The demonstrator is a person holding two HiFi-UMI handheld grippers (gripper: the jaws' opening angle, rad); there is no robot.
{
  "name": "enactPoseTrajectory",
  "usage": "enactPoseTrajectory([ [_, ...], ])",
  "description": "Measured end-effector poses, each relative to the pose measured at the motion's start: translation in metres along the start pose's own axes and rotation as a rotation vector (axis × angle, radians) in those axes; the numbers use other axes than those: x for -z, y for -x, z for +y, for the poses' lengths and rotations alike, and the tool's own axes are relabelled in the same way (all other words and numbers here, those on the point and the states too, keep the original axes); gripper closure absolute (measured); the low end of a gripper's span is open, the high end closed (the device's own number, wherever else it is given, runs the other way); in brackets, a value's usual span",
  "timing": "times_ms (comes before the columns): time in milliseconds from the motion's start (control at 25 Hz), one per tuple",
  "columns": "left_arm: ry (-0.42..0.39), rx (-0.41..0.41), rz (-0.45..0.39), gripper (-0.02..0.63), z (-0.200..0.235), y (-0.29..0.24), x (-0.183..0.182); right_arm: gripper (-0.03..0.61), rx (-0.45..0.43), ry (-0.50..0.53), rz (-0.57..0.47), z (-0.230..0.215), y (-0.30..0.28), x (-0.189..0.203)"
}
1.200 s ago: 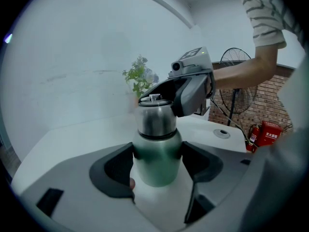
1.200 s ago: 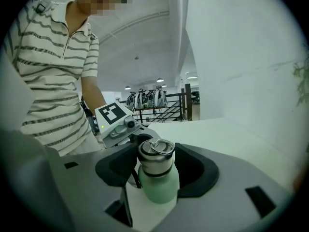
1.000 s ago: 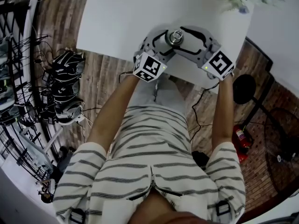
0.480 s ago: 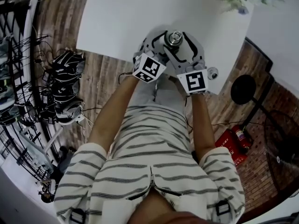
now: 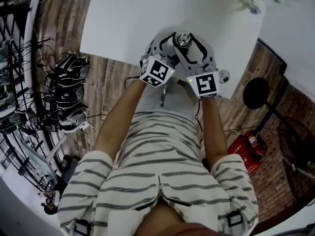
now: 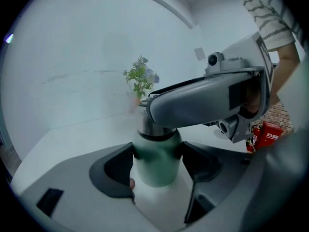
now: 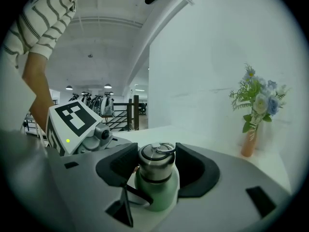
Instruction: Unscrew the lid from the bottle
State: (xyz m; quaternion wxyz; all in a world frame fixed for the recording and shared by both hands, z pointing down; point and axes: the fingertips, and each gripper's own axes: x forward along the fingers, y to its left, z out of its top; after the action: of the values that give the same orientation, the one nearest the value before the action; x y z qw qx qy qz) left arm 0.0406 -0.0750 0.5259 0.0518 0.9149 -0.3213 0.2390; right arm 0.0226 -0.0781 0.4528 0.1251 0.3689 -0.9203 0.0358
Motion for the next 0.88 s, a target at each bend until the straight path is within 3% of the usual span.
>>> enactPoseTrajectory([
  [200,0.0,0.001,0.002,0.298,0.0009,0.0008,0.0004,0.333,-0.097,0.01,-0.01,0.0018,0.0002,-0.0007],
  [640,-0.004,0.008,-0.002,0.298,0.0008,-0.0007,-0.0032,0.331,-0.659,0.115,-0.002,0.0061,0.0036,-0.003],
  [760,-0.005,0.007,-0.004,0.298,0.0005,0.0017,-0.0026,0.334,-0.732,0.12,0.026,0.0074,0.0053,-0.0018],
  [880,-0.005,0.009,-0.004,0.298,0.0002,0.0035,-0.0023,0.334,-0.747,0.149,0.039,0.0092,0.0058,-0.0011],
])
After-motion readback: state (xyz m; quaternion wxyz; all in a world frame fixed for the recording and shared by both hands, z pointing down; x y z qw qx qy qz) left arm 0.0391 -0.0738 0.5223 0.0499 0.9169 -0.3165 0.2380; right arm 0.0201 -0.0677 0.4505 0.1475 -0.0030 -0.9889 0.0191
